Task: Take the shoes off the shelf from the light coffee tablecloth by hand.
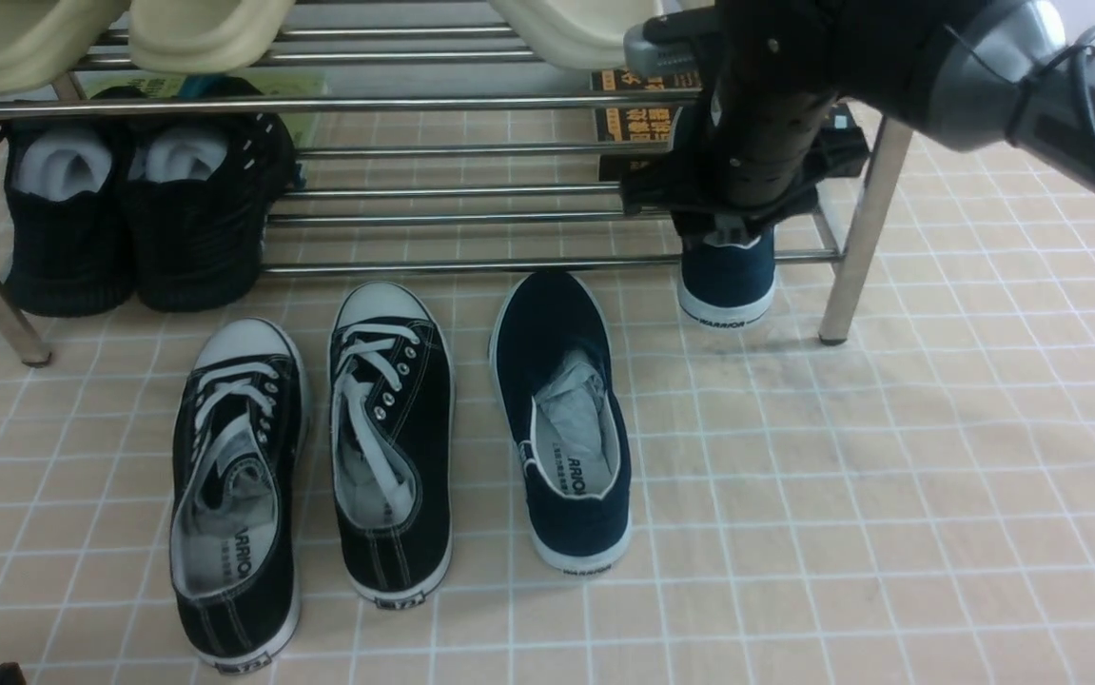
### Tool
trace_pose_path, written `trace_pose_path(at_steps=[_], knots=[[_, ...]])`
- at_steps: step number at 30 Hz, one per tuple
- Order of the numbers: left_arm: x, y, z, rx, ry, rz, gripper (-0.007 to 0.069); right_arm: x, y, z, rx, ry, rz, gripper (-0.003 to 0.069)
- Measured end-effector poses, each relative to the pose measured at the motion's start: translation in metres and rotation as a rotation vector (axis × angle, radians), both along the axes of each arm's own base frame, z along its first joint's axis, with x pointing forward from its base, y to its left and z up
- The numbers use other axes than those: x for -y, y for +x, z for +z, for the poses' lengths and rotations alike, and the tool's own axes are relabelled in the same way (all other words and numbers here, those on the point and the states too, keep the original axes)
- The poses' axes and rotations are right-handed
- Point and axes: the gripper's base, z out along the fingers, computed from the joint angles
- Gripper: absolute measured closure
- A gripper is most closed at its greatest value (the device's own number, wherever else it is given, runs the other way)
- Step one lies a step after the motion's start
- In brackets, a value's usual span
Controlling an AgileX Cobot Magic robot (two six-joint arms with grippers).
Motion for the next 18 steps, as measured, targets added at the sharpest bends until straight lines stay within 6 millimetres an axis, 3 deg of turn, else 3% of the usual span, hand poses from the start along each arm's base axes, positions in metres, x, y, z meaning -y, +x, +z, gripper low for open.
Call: trace_pose_path(at_steps=[6,11,14,15,18], knots=[[0.0,0.0,0.0,0.0,0.0,0.0,0.0383,-0.005,0.007,-0.013,0.004,0.004,0.008,0.0245],[0.0,0.0,0.0,0.0,0.0,0.0,0.0383,-0.007,0.011,-0.023,0.002,0.003,0.012,0.031],[0.0,0.0,0.0,0.0,0.0,0.0,0.0383,-0.009,0.011,-0.028,-0.014,-0.005,0.037,0.0473],[0.0,0.0,0.0,0.0,0.0,0.0,0.0383,-0.01,0.01,-0.027,-0.026,0.0,0.056,0.0574],[0.0,0.0,0.0,0.0,-0.001,0.0,0.0383,-0.01,0.001,-0.018,-0.101,0.006,0.096,0.0635]])
